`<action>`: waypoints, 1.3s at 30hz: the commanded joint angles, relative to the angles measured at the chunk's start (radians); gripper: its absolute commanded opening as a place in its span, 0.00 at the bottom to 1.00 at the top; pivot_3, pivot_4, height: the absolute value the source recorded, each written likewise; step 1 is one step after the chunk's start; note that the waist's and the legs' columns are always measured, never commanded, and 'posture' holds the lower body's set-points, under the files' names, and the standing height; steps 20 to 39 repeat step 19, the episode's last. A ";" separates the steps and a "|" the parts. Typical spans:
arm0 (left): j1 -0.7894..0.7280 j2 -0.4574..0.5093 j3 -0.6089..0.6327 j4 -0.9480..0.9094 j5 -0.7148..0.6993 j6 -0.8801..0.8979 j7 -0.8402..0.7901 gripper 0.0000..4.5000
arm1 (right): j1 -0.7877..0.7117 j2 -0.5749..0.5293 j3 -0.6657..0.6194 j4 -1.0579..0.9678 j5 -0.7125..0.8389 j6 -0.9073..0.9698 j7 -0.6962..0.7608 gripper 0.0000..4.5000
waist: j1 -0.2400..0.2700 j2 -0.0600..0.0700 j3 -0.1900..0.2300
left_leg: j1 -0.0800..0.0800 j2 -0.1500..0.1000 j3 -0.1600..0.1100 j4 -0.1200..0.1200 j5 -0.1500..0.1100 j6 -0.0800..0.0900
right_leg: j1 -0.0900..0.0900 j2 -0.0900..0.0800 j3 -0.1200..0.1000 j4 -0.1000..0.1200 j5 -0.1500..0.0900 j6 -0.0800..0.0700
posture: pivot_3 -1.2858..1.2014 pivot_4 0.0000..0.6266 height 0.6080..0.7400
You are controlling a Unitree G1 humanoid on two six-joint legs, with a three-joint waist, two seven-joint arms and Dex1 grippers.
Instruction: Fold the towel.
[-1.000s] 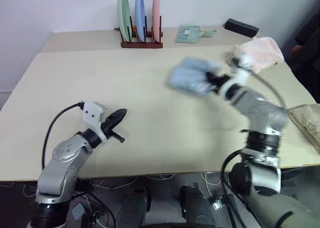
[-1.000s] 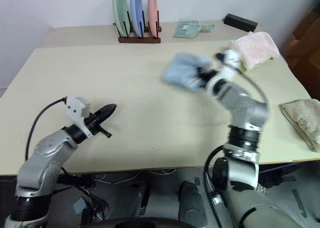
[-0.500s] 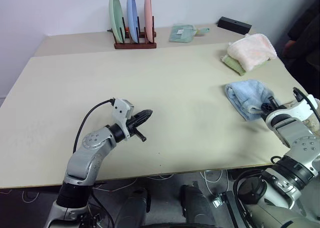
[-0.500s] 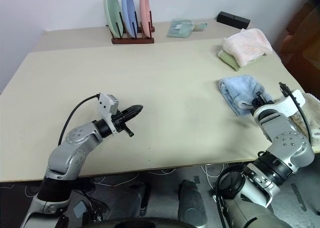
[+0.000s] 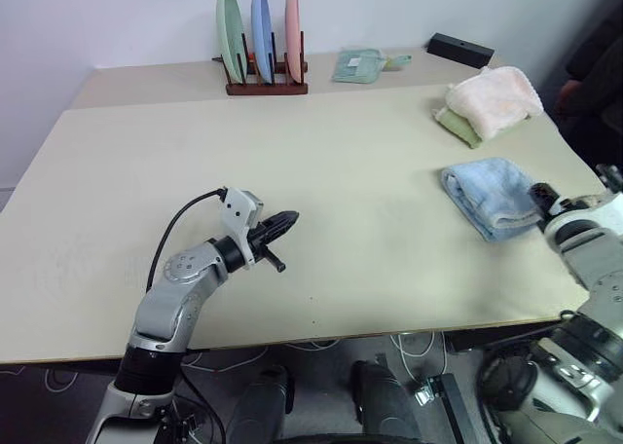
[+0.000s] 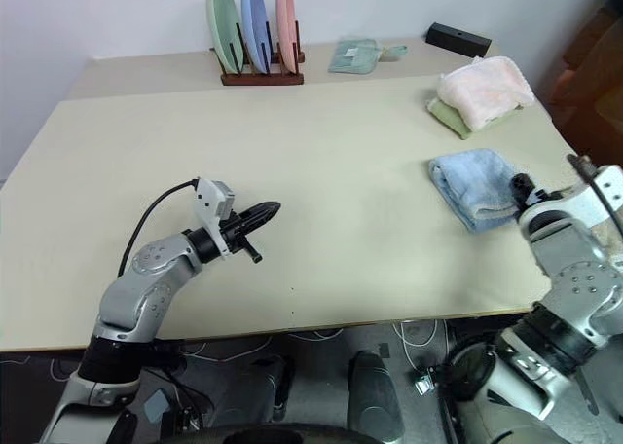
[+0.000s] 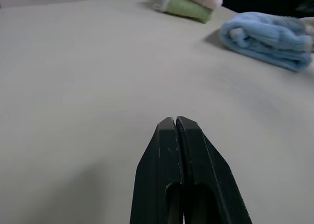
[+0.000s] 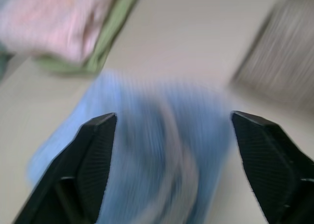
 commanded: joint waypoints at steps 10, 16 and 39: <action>0.080 0.140 0.245 0.081 0.083 -0.168 0.083 0.00 | 0.020 -0.250 0.560 -0.051 -0.121 -0.345 0.676 0.78 | -0.005 0.000 0.000 | 0.000 0.001 0.001 0.000 -0.001 0.001 | 0.000 0.000 0.000 -0.001 0.000 0.001 | 0.52 0.24 0.97; 0.194 0.140 0.273 -0.022 0.068 -0.141 0.105 0.00 | -0.030 -0.224 0.673 0.075 -0.143 -0.446 0.874 0.78 | 0.009 -0.004 0.002 | -0.001 0.000 0.000 0.001 -0.001 0.001 | 0.001 -0.001 0.000 -0.003 0.000 0.001 | 0.52 0.24 0.97; 0.260 0.122 0.286 -0.097 0.057 -0.120 0.125 0.00 | -0.043 -0.223 0.729 0.133 -0.171 -0.500 0.960 0.78 | 0.006 -0.005 0.002 | -0.001 0.000 0.000 0.001 -0.001 0.001 | 0.001 -0.001 0.000 -0.003 0.000 0.001 | 0.52 0.24 0.97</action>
